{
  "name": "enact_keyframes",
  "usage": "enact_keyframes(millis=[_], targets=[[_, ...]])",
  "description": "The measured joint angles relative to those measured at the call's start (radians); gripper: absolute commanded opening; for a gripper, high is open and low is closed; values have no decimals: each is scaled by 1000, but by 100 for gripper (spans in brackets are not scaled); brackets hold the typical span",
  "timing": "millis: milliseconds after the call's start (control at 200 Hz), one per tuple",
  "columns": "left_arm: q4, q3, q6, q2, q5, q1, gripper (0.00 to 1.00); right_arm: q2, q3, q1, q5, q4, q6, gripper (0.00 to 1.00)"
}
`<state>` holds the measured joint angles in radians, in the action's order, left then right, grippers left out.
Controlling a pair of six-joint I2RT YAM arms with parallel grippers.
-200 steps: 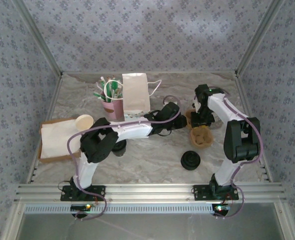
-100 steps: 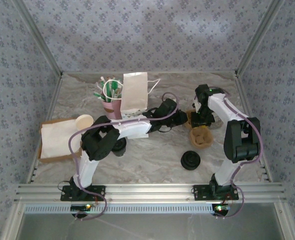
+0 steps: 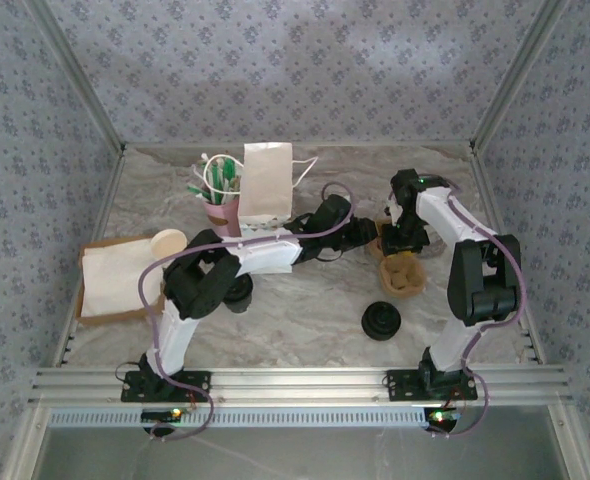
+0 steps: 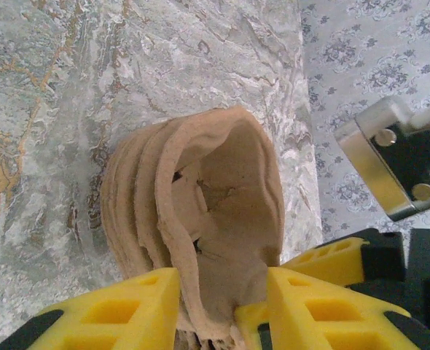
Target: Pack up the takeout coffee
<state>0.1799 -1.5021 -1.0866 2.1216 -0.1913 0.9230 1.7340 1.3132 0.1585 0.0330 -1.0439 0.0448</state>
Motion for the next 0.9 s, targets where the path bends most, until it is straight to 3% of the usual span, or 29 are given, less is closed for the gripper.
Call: enact_keyframes(millis=[640,899], targets=[[-29,-69,-5,58,-7,3,30,0,0,-2,9,0,0,39],[-34,-72,-8,61,-8,3,37,-1,0,-6,13,-1,0,39]])
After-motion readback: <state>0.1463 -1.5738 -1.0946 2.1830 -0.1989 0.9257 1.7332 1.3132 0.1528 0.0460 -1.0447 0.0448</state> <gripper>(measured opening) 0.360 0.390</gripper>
